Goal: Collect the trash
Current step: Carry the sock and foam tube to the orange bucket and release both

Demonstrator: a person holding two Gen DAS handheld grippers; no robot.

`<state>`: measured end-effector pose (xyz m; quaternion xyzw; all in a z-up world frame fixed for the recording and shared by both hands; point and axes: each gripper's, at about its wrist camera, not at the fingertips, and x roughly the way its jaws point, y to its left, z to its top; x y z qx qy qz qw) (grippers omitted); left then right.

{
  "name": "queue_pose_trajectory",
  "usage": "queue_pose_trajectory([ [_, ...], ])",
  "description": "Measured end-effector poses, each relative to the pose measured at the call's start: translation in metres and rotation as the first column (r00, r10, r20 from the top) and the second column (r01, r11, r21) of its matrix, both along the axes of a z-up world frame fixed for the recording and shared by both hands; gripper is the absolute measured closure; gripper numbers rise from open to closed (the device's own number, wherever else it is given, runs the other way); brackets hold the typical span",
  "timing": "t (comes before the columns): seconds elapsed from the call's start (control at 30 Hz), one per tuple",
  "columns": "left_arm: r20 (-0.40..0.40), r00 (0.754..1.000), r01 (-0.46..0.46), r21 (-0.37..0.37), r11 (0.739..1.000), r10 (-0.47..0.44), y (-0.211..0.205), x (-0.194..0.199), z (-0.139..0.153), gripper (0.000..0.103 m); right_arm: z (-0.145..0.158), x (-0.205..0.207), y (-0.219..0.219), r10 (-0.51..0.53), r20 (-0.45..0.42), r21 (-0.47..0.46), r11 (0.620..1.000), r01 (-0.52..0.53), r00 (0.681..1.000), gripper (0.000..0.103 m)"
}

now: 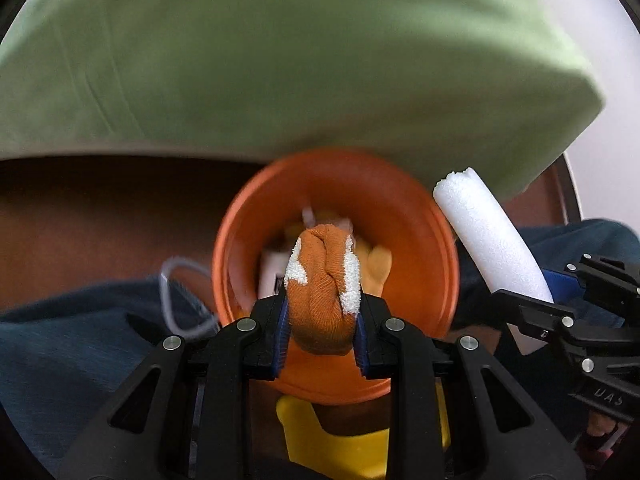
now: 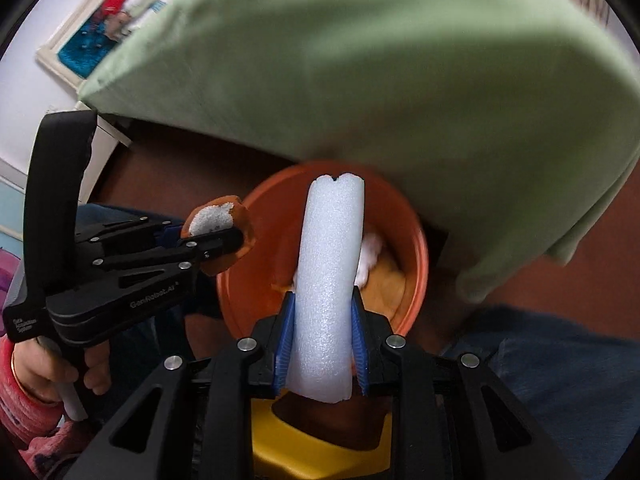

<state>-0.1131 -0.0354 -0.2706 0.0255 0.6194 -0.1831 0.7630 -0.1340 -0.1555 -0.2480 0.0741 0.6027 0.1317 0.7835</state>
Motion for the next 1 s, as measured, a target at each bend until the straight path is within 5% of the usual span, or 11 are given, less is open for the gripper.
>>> queue_pose_trajectory([
  [0.13, -0.108, 0.994, -0.02, 0.013, 1.0, 0.021, -0.002, 0.005, -0.034, 0.078, -0.027, 0.003, 0.0, -0.012, -0.067, -0.007, 1.0, 0.011, 0.998, 0.077],
  [0.37, -0.154, 0.988, -0.021, 0.036, 0.999, 0.026, -0.01, 0.009, -0.054, 0.076, -0.044, 0.017, 0.0, -0.03, -0.095, -0.016, 0.999, 0.028, 0.995, 0.068],
  [0.43, -0.159, 0.987, -0.028, 0.043, 0.999, 0.035, -0.007, 0.009, -0.056, 0.06, -0.044, 0.018, -0.003, -0.038, -0.092, -0.022, 0.999, 0.036, 0.995, 0.041],
  [0.53, -0.138, 0.989, -0.051, 0.065, 0.997, 0.06, -0.008, 0.016, -0.059, 0.028, -0.043, 0.017, -0.009, -0.047, -0.078, -0.035, 0.998, 0.045, 0.996, 0.039],
  [0.57, -0.133, 0.989, -0.058, 0.065, 0.996, 0.066, -0.007, 0.016, -0.059, 0.025, -0.043, 0.018, -0.011, -0.053, -0.076, -0.037, 0.998, 0.051, 0.996, 0.036],
  [1.0, -0.074, 0.994, -0.072, 0.072, 0.995, 0.077, -0.006, 0.018, -0.036, 0.024, -0.031, 0.016, -0.027, -0.106, -0.037, -0.04, 0.994, 0.105, 0.994, 0.031],
])
